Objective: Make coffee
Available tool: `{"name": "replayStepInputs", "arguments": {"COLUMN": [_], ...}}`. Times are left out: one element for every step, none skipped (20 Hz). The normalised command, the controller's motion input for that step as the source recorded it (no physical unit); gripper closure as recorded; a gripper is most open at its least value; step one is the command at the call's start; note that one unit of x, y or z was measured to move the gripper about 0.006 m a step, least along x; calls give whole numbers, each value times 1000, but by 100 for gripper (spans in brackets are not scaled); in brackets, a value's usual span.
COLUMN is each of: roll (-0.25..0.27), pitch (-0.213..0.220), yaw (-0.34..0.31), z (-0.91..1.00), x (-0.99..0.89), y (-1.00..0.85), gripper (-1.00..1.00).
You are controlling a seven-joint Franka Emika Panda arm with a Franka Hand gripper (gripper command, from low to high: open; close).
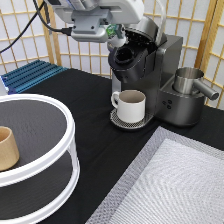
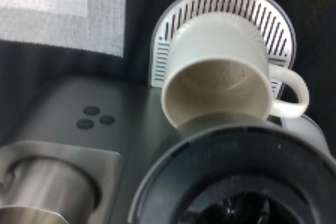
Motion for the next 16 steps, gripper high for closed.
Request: {"name": "replayStepInputs", "arguments": {"roll": [0, 0, -5, 0, 0, 0, -6, -10, -15, -36, -32, -26, -24, -22, -18, -16], "pitch": [-14, -14, -1, 0, 0, -1, -14, -14, -11, -16, -9, -6, -18, -23, -16, -17], "yaw": [0, -4, -16, -19, -23, -26, -40, -40, -36, -41, -33, -30, -28, -30, -29, -34], "z": [0, -9, 0, 0, 0, -94, -109, -191, -209, -189, -117, -146, -171, -114, -160, -163], "x": [-29, -9, 0, 0, 0, 0, 0, 0, 0, 0, 0, 0, 0, 0, 0, 0], "y": [189, 140, 120, 120, 117, 89, 94, 111, 163, 231, 234, 191, 189, 180, 151, 109], "gripper": [100, 100, 100, 100, 100, 100, 100, 100, 100, 100, 100, 100, 100, 100, 100, 100]}}
